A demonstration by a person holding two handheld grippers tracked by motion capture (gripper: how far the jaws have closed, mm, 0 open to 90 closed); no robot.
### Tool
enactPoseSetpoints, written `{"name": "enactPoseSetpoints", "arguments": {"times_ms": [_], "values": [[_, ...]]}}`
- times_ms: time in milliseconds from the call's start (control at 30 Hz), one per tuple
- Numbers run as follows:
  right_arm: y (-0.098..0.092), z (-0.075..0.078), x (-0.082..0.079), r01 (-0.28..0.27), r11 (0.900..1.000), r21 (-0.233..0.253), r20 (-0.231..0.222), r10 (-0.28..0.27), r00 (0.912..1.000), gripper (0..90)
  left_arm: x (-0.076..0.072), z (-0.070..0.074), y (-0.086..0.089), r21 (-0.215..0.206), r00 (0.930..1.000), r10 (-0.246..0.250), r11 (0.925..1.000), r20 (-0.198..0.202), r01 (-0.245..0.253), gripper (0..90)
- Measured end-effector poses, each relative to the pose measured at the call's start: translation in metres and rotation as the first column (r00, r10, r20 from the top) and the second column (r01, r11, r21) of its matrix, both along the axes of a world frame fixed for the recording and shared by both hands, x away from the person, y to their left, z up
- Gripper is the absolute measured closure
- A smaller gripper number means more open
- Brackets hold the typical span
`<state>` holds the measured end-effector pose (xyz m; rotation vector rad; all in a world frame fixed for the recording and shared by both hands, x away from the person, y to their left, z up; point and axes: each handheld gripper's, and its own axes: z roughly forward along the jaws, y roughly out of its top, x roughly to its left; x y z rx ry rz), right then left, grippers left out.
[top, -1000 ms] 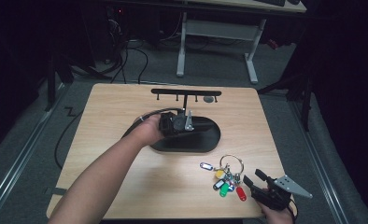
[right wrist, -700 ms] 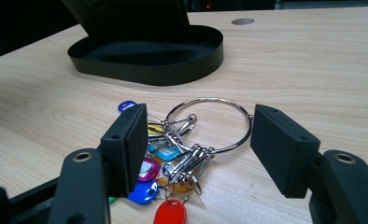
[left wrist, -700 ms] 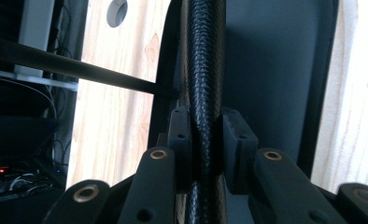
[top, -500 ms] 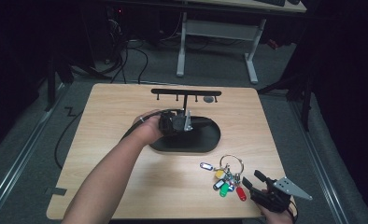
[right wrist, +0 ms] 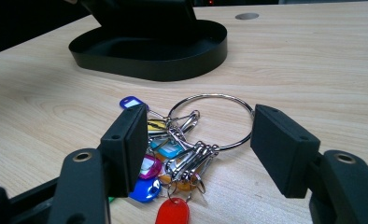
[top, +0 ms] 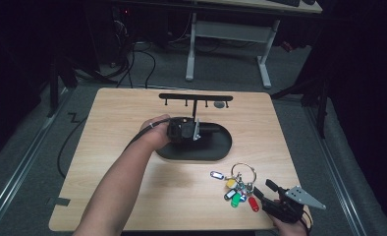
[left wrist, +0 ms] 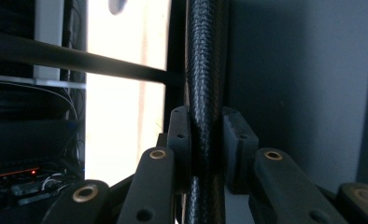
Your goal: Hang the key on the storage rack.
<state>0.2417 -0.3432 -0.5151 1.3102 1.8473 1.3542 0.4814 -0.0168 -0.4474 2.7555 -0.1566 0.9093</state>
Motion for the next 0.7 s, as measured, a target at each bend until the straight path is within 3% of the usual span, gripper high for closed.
{"name": "enactPoseSetpoints", "arguments": {"times_ms": [67,133,200,333,400,467,533,633,700], "values": [[0.0,0.0,0.0,-0.002,1.0,0.001,-0.001,0.002,1.0,37.2,-0.001,-0.005,0.0,0.006,0.9996,0.017,0.9998,-0.021,-0.017,75.1],[0.0,0.0,0.0,-0.005,1.0,0.001,-0.003,0.005,1.0,37.2,-0.002,-0.008,0.002,-0.021,0.9985,0.037,0.9991,-0.04,-0.038,74.6],[0.001,0.0,0.0,-0.008,1.0,-0.001,-0.003,0.008,1.0,37.2,-0.004,-0.009,0.002,-0.021,0.9965,0.049,0.9985,-0.068,-0.05,72.5],[0.003,0.0,0.0,-0.014,1.0,-0.006,-0.008,0.014,0.9999,37.1,-0.007,-0.011,0.001,-0.016,0.9891,0.061,0.9979,-0.134,-0.063,67.5],[0.003,0.0,0.001,-0.016,1.0,-0.008,-0.009,0.016,0.9998,37.1,-0.009,-0.013,0.0,-0.006,0.9863,0.082,0.9965,-0.143,-0.083,64.1],[0.003,-0.001,0.001,-0.015,1.0,-0.009,-0.012,0.015,0.9998,37.1,-0.013,-0.014,0.0,-0.033,0.9781,0.101,0.9935,-0.182,-0.109,60.5],[0.003,-0.001,0.002,-0.017,1.0,-0.009,-0.013,0.017,0.9998,37.1,-0.018,-0.01,0.001,-0.073,0.9747,0.105,0.9899,-0.197,-0.122,58.5],[0.004,-0.001,0.002,-0.019,1.0,-0.014,-0.015,0.019,0.9997,37.1,-0.024,-0.002,0.007,-0.153,0.9654,0.11,0.9769,-0.236,-0.149,60.0],[0.005,-0.001,0.002,-0.019,1.0,-0.018,-0.014,0.019,0.9997,37.1,-0.027,0.002,0.013,-0.179,0.9579,0.123,0.9686,-0.259,-0.173,60.5]]}}
